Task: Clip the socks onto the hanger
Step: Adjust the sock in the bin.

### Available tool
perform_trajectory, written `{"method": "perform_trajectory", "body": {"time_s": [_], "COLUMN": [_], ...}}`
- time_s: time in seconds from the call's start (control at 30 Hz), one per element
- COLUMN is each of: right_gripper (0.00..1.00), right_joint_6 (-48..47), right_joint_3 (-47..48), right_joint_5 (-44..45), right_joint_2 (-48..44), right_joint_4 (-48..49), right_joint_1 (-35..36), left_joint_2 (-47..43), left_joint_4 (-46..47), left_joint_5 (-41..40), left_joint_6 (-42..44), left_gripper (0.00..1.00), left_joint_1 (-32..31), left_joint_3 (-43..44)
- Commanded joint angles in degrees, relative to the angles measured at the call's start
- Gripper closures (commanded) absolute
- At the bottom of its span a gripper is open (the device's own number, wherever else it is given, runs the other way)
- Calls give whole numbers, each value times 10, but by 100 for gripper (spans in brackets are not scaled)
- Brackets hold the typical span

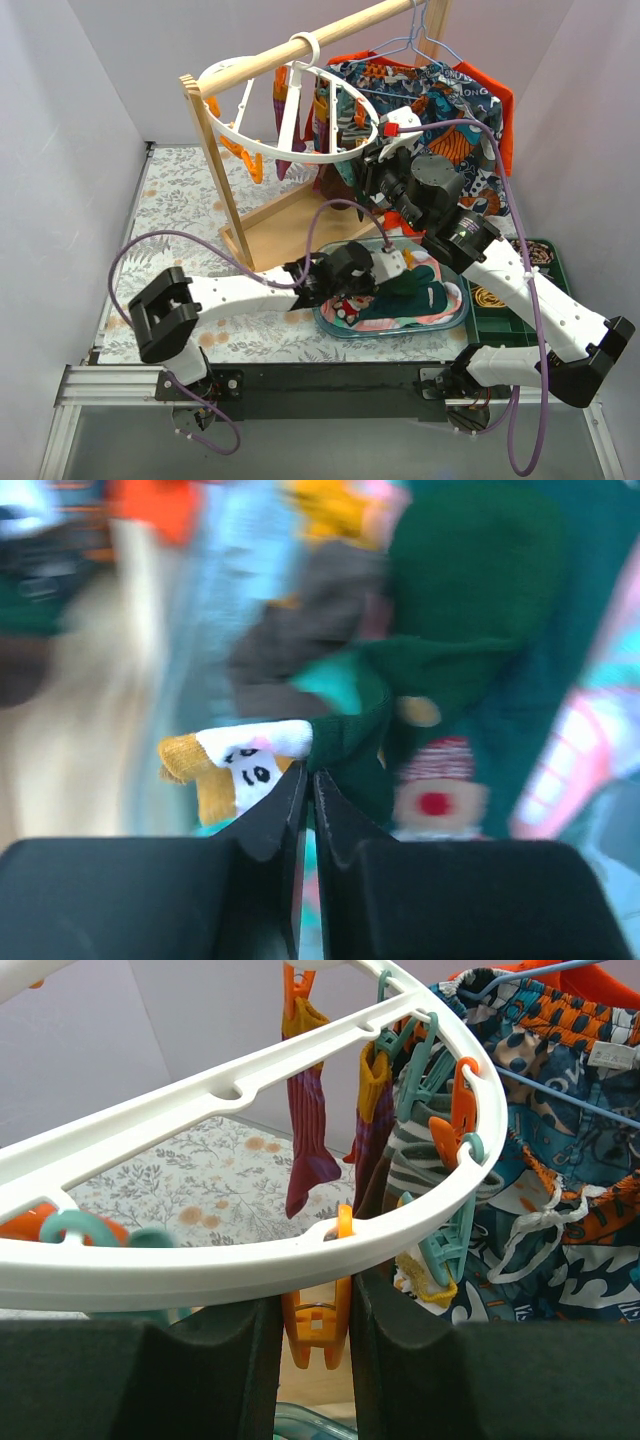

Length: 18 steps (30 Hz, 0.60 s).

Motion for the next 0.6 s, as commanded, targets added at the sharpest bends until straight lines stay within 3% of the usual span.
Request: {"method": "perform_trajectory", "body": {"time_s": [0.0, 0.07, 0.1, 0.17, 0.27, 0.4, 0.57], "right_gripper": [99, 99, 99, 99, 99, 99, 99], "right_joint_6": [0, -1, -2, -2, -5, -8, -10], "right_joint_3": [4, 5, 6, 8, 10, 11, 11], "right_joint_5": [-6, -8, -8, -9, -11, -10, -11], "right_joint_2": [0, 1, 2, 3, 5, 7, 8], "right_joint_4": [27, 27, 27, 27, 27, 27, 27], "right_joint_1": [3, 3, 3, 3, 2, 2, 2], "left_joint_2": [51, 64, 73, 77, 56, -21, -93], "left_joint_4": [6, 12, 18, 28, 52, 119, 65], "left_joint_5": [2, 0, 6, 12, 5, -19, -116], "left_joint_6": [32, 34, 32, 19, -46, -169, -393], "left_gripper": [90, 85, 75, 69, 58, 46, 40], "left_joint_1": [-41, -60, -64, -74, -76, -76, -75], "left_joint_3": [28, 35, 40, 40, 28, -25, -41]}}
